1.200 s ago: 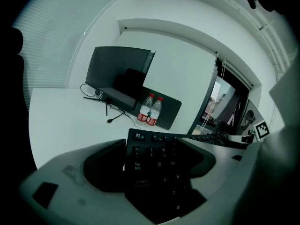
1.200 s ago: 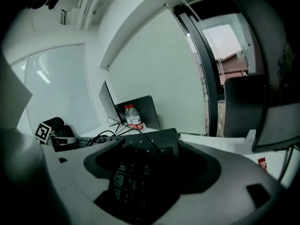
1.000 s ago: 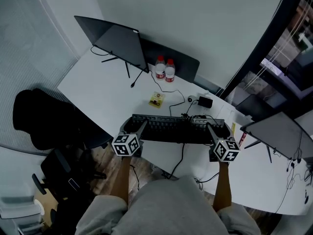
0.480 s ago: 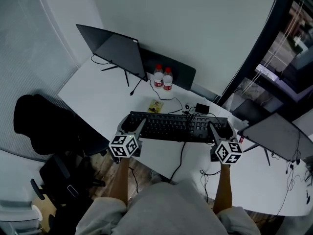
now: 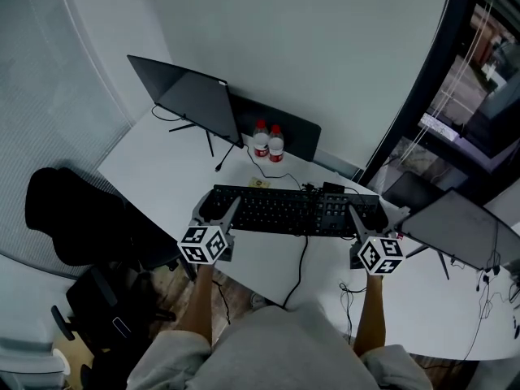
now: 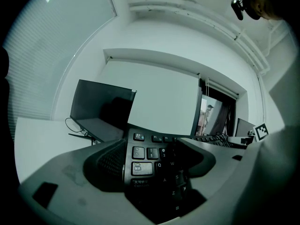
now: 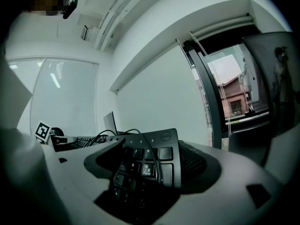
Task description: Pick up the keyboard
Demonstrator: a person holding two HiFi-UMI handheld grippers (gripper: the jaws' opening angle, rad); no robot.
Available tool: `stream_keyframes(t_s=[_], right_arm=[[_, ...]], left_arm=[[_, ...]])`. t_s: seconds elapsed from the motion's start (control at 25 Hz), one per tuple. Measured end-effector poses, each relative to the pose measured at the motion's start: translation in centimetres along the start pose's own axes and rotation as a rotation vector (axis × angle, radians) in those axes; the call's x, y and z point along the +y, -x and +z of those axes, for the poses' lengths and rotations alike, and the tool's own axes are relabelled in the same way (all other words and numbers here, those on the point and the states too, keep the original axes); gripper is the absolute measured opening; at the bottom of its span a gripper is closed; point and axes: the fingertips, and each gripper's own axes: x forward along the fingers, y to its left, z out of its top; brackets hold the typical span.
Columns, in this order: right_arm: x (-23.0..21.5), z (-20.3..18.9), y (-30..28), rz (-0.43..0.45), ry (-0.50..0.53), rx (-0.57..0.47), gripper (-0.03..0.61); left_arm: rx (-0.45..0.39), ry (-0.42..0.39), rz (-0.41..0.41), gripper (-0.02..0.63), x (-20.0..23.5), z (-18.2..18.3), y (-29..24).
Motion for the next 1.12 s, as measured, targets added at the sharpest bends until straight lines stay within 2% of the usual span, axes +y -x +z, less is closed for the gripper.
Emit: stream_keyframes(t_s=[0.28,1.12], right_arm=[[-0.06,0.34,-0.12,0.006,-0.003,-0.015,0.359],[-0.24,-0.57,0.01,0.009,-0.012,0.0,0.359]], left_arm=[[-0.015,-0.007,-0.004,0.311,-0.22,0.69,0.01],[0.007,-0.001,0.008,0.311,-0.19,-0.14,0.31]])
